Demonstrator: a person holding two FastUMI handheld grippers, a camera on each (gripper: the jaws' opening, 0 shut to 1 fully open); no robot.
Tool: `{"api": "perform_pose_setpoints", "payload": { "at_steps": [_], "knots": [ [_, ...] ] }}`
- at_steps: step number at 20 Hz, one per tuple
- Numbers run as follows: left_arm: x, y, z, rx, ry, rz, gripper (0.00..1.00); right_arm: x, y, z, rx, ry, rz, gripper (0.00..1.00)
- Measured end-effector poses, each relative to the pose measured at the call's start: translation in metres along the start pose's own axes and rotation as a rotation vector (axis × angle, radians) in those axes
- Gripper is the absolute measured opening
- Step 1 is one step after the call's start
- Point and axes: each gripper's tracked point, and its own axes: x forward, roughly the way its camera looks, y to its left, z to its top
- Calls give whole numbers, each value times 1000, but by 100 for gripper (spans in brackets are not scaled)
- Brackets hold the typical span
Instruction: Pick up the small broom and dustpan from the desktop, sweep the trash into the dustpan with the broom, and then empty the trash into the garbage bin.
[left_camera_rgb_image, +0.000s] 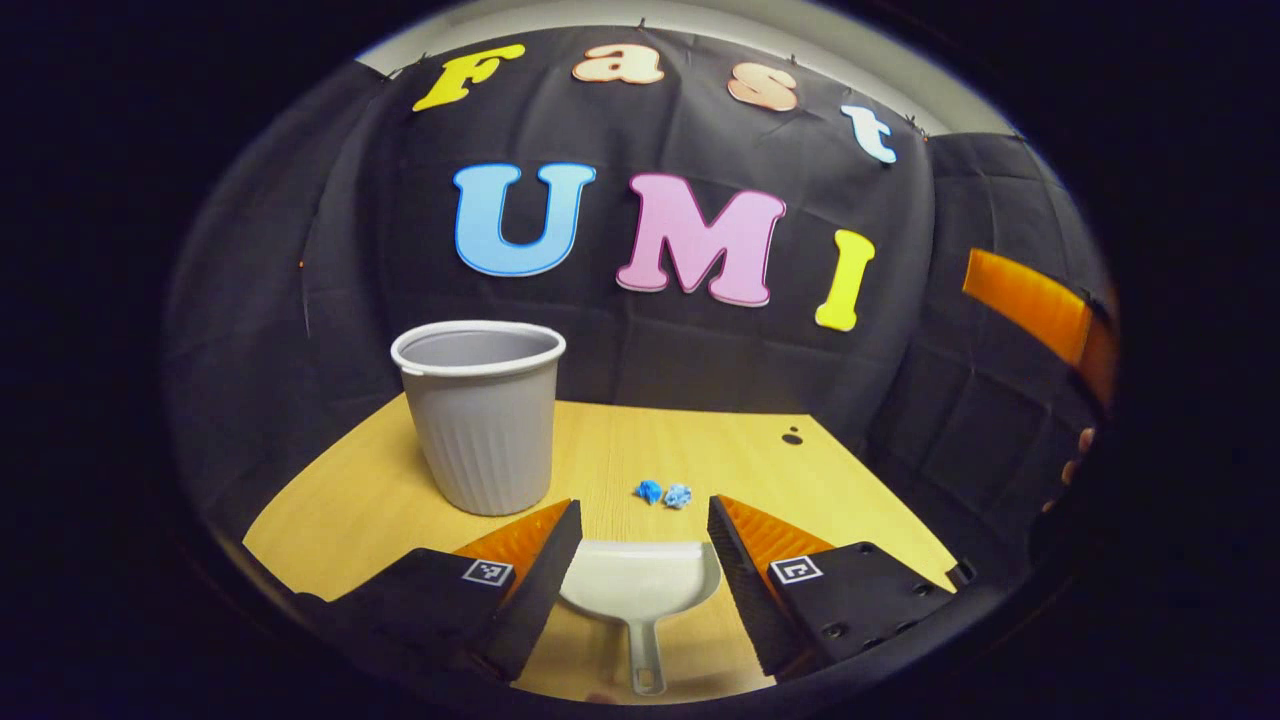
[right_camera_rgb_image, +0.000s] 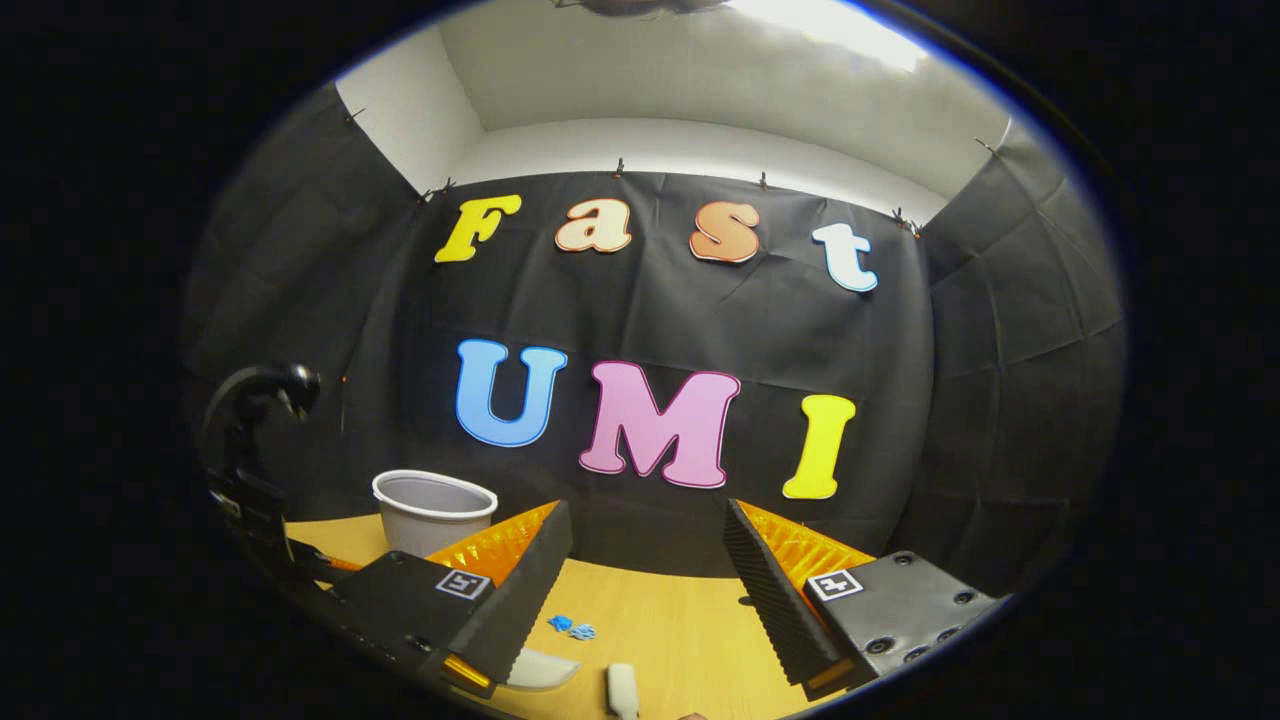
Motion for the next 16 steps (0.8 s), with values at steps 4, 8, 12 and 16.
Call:
{"api": "perform_pose_setpoints", "payload": {
  "at_steps": [4, 8, 12, 16],
  "knots": [
    [15, -9, -77, -71, 342, -36, 77, -8, -14, -20, 21, 45, -19, 99],
    [29, -4, -132, -135, 592, 0, 78, -17, -20, -44, 73, 102, -12, 99],
    [42, -4, -155, -43, 755, 16, 78, -27, -29, -79, 131, 194, -3, 99],
    [63, -8, -165, -18, 922, 45, 78, -28, -46, -96, 189, 236, -12, 99]
  ]
}}
